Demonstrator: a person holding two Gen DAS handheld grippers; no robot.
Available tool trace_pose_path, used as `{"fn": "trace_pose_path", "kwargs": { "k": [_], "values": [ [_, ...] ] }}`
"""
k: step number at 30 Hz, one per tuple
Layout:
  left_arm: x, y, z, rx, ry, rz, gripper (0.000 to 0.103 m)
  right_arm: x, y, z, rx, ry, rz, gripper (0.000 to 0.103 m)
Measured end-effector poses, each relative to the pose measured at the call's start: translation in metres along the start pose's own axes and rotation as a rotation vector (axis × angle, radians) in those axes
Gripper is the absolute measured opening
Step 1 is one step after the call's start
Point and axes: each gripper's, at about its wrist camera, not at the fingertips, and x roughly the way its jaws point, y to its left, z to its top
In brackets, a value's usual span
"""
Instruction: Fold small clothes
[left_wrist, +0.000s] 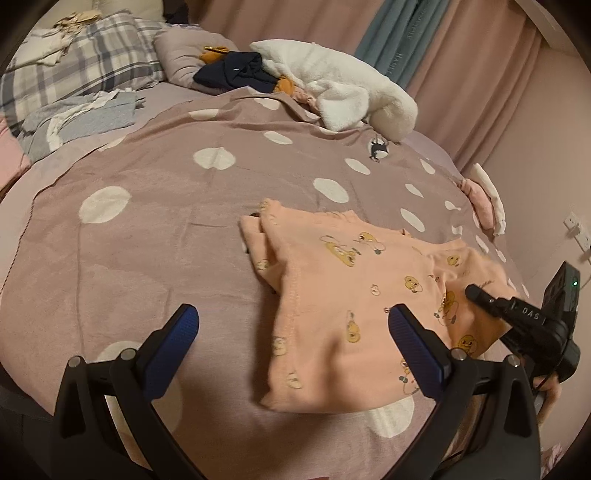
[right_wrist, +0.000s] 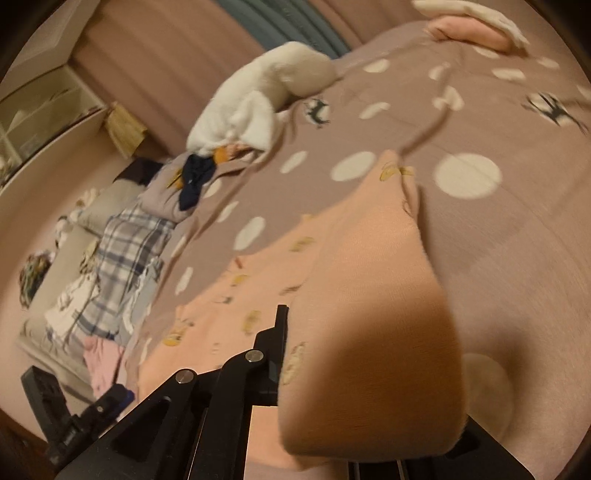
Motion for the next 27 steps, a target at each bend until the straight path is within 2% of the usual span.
{"fn": "trace_pose_path", "kwargs": {
  "k": [6,10,12,14,17,21,27],
  "values": [
    [-0.016,0.017,0.002,-0.021,-0.035,0.0,0.103,0.012,0.062,-0.002,-0.136,0.012,0.078,0.008],
    [-0.03,0.035,0.005,-0.054,-0.067,0.021,0.103,0.038,0.107,-0.023,-0.269,0.095,0.152,0.008],
    [-0.037,0.046,0.006,-0.081,-0.086,0.017,0.103,0.06,0.125,-0.041,-0.335,0.175,0.172,0.008],
    [-0.04,0.055,0.007,-0.109,-0.088,0.007,0.103,0.077,0.135,-0.057,-0.367,0.242,0.18,0.008],
    [-0.042,0.063,0.006,-0.142,-0.084,0.013,0.103,0.093,0.145,-0.071,-0.418,0.285,0.149,0.009],
    [-0.046,0.066,0.006,-0.133,-0.089,0.025,0.103,0.088,0.147,-0.066,-0.401,0.29,0.167,0.014],
    [-0.046,0.066,0.006,-0.143,-0.086,0.013,0.103,0.069,0.154,-0.07,-0.465,0.255,0.161,0.014]
  ]
}}
